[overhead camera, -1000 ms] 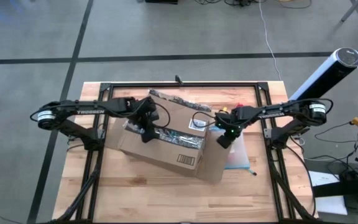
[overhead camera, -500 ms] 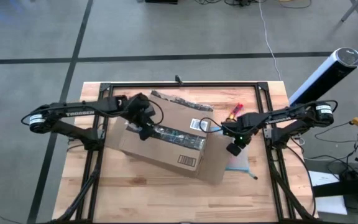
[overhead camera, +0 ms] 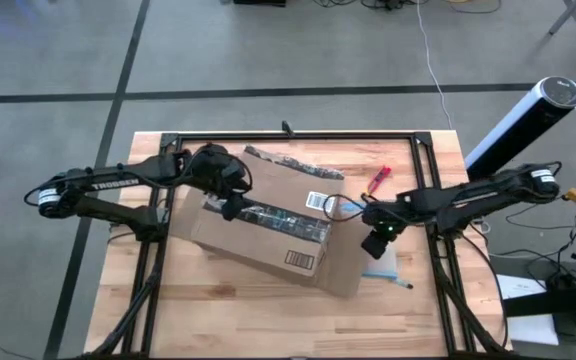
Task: Unpack boxes
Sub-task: Break down the box using the red cutter
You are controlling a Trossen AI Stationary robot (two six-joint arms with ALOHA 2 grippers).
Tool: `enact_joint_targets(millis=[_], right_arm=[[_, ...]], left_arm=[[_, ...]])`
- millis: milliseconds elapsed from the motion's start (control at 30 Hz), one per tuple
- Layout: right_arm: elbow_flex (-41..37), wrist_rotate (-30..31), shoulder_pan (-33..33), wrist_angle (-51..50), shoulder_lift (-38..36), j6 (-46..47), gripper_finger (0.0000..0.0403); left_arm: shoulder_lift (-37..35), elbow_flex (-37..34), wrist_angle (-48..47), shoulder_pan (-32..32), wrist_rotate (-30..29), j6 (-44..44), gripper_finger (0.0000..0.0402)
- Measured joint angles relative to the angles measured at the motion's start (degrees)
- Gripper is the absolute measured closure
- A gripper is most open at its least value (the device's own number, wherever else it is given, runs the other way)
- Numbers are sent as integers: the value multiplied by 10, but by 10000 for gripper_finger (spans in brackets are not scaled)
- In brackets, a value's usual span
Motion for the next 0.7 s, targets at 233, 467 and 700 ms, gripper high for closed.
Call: enact_joint_targets(millis=[233, 467, 700], right_arm=[[-1, 115, 128, -12, -123, 100, 403], [-8, 284, 307, 22, -121, 174, 403], [-24, 276, 371, 33, -32, 265, 400]], left_arm=[[18, 0, 2, 0, 0, 4, 128], [28, 0, 5, 0, 0, 2, 128], [28, 1, 6, 0, 1, -14, 128]])
